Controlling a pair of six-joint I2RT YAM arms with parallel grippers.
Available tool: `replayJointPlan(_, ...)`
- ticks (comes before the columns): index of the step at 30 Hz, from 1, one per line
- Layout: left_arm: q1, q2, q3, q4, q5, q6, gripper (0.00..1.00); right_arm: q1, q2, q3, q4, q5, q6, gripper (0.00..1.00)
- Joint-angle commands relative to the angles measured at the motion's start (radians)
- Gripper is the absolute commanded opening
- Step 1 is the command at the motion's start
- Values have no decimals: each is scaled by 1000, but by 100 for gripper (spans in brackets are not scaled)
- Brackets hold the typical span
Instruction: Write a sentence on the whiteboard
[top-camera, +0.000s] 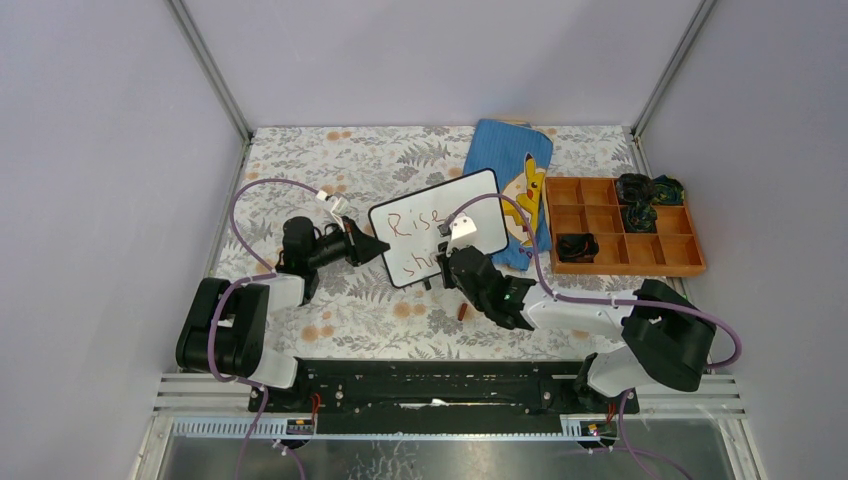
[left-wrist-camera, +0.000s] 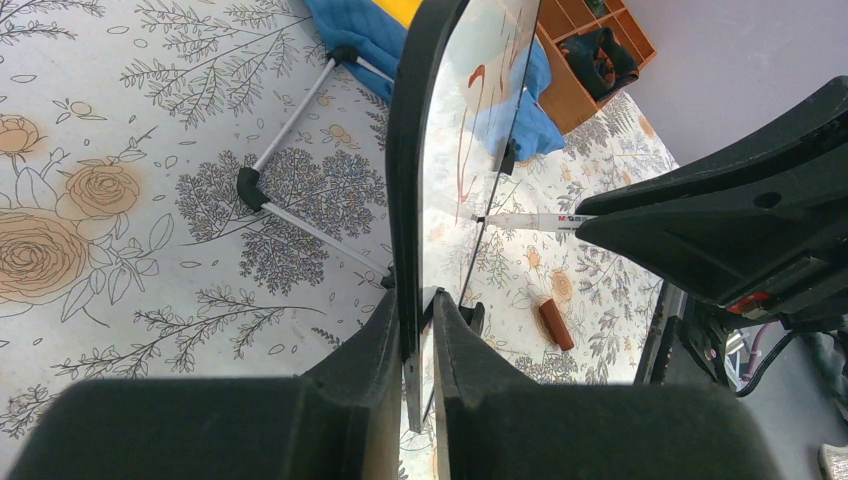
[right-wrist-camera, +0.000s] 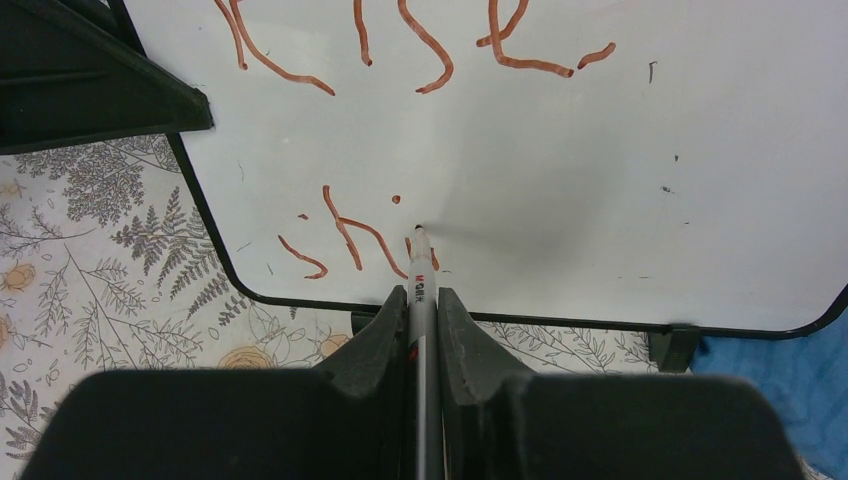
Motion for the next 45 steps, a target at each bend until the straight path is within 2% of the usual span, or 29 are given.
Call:
replayJointPlan(1,-27,17,-8,-125,-39,67,0,-17,10,46,13,30,-15,0)
replayJointPlan(23,-30,17,-7,-132,-43,72,0,-48,-46,11,10,100,-2,0)
replayJointPlan(45,-31,18,-5,-136,-43,73,0,-48,-72,-58,-31,43,23,0)
